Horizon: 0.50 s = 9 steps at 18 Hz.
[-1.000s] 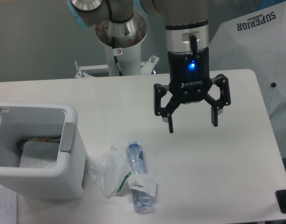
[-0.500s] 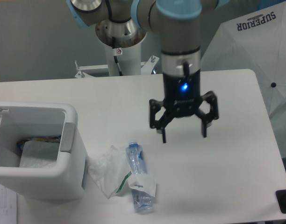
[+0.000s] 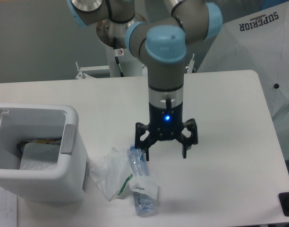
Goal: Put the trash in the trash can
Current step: 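Lower the open gripper over the crumpled clear plastic bag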
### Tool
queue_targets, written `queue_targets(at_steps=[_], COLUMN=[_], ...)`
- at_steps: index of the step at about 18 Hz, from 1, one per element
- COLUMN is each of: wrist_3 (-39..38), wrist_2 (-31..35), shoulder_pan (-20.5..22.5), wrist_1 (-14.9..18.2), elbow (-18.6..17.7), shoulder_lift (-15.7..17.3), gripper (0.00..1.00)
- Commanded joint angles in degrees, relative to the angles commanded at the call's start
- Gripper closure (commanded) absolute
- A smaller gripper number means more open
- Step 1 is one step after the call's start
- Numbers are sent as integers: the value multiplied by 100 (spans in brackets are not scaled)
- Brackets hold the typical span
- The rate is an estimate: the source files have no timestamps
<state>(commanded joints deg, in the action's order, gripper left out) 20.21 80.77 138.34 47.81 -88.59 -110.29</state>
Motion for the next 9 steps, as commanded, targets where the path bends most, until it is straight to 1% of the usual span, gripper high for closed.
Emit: queue_targets(at_steps=[1, 3, 6, 8, 9], wrist_3=[113, 587, 738, 975, 976], wrist_2=[0, 0, -18, 0, 0], shoulder_pan=[-35, -175, -193, -333, -360], wrist_1=[0, 0, -9, -9, -17], elbow=[0, -26, -35, 0, -9], shoulder_lift=[-131, -360, -606, -861, -914], gripper=[0, 0, 0, 0, 0])
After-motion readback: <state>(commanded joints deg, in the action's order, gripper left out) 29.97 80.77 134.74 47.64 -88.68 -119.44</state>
